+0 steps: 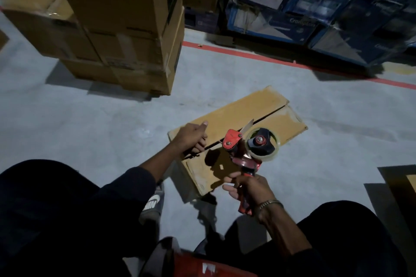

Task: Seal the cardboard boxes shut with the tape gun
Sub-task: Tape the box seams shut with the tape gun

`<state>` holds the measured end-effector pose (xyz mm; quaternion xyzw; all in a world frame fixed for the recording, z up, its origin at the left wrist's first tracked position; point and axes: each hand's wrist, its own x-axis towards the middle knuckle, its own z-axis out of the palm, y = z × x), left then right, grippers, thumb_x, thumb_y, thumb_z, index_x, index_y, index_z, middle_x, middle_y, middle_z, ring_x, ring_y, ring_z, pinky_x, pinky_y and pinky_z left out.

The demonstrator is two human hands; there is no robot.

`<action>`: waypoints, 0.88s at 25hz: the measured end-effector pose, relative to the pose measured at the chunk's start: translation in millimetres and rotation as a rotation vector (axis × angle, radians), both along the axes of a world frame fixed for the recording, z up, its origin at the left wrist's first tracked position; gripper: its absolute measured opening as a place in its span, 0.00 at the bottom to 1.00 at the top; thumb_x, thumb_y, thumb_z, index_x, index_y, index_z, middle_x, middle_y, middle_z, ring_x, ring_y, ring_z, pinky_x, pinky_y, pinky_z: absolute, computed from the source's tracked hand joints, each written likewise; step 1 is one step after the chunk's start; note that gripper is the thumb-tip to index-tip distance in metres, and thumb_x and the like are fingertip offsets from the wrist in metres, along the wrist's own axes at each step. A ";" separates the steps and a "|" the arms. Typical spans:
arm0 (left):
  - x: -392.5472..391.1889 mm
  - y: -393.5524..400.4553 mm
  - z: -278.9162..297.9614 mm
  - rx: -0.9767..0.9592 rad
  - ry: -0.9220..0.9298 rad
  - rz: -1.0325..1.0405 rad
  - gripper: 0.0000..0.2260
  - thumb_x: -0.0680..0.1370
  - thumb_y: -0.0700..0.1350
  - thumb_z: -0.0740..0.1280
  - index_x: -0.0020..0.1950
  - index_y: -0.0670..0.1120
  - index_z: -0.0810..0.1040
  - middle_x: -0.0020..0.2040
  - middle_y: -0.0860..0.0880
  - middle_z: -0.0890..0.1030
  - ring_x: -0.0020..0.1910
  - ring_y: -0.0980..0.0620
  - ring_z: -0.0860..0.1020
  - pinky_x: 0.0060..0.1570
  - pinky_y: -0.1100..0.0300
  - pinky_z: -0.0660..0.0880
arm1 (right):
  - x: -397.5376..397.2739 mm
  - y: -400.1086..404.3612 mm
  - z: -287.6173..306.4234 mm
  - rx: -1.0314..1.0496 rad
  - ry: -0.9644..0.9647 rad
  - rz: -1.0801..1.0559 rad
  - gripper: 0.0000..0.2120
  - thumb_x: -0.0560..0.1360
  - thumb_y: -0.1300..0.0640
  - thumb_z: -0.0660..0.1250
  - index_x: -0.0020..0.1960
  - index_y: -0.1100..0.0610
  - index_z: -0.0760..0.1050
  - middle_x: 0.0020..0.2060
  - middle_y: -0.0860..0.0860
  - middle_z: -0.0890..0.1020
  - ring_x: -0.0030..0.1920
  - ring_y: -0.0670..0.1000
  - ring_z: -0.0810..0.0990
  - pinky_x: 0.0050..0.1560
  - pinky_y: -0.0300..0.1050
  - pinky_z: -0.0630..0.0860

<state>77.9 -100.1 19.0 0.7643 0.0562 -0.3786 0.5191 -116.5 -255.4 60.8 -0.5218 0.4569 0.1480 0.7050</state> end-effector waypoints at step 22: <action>42.0 38.2 113.0 0.069 0.262 -0.243 0.08 0.83 0.34 0.65 0.61 0.34 0.79 0.38 0.42 0.86 0.33 0.55 0.85 0.34 0.64 0.83 | 34.4 16.8 47.3 -0.121 -0.283 0.181 0.05 0.77 0.70 0.69 0.52 0.69 0.81 0.45 0.64 0.87 0.40 0.60 0.87 0.37 0.45 0.80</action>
